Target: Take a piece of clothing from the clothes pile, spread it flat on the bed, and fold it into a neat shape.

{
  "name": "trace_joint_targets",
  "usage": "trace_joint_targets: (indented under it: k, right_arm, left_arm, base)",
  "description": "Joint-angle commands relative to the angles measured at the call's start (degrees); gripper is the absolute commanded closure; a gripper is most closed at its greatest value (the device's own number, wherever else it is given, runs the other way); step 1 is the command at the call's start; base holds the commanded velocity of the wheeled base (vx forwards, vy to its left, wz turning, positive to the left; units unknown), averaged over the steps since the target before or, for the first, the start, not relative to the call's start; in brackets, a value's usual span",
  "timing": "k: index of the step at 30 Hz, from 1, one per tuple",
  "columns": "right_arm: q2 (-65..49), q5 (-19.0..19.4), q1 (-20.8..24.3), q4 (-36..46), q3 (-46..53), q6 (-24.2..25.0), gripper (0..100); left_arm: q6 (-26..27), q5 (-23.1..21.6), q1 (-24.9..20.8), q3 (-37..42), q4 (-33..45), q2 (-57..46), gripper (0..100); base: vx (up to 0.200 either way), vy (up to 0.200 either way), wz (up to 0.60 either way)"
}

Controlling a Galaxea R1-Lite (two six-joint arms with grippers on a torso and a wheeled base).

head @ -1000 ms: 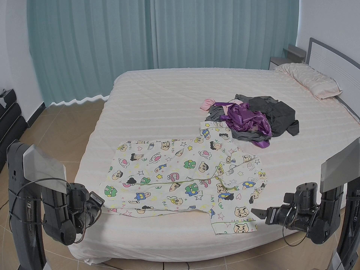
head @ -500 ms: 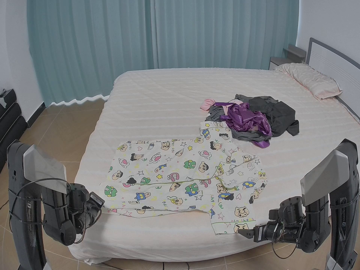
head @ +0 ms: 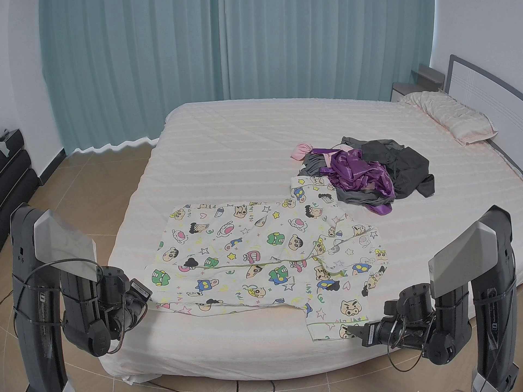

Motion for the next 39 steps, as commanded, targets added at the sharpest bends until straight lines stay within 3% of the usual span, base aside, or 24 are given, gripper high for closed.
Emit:
trace_joint_targets:
  k: [1, 16, 24, 33, 39]
  right_arm:
    - [-0.6, 0.1, 0.1, -0.8, 1.0, 0.2, 100]
    - [-10.7, 0.8, -1.0, 0.9, 9.7, 0.3, 100]
    - [-22.7, 0.8, -0.2, 16.5, 9.7, -0.1, 100]
    - [-30.2, 0.5, 0.8, 26.1, 9.7, -0.3, 100]
    - [-34.8, 0.1, 1.3, 32.7, 9.7, -0.3, 100]
  left_arm:
    - [0.0, 0.1, -0.1, 0.0, -1.0, 0.2, 100]
    - [0.4, 3.3, -2.7, 4.8, -1.0, -4.2, 100]
    - [1.6, 6.5, -5.2, 7.8, -1.0, -5.7, 100]
    - [9.3, 6.9, -6.4, 13.1, -1.0, -6.3, 100]
    - [10.7, 8.2, -7.9, 14.7, -1.0, -6.6, 100]
  base:
    - [0.000, 0.000, 0.00]
    - [0.000, 0.000, 0.00]
    - [0.000, 0.000, 0.00]
    - [0.000, 0.000, 0.00]
    - [0.000, 0.000, 0.00]
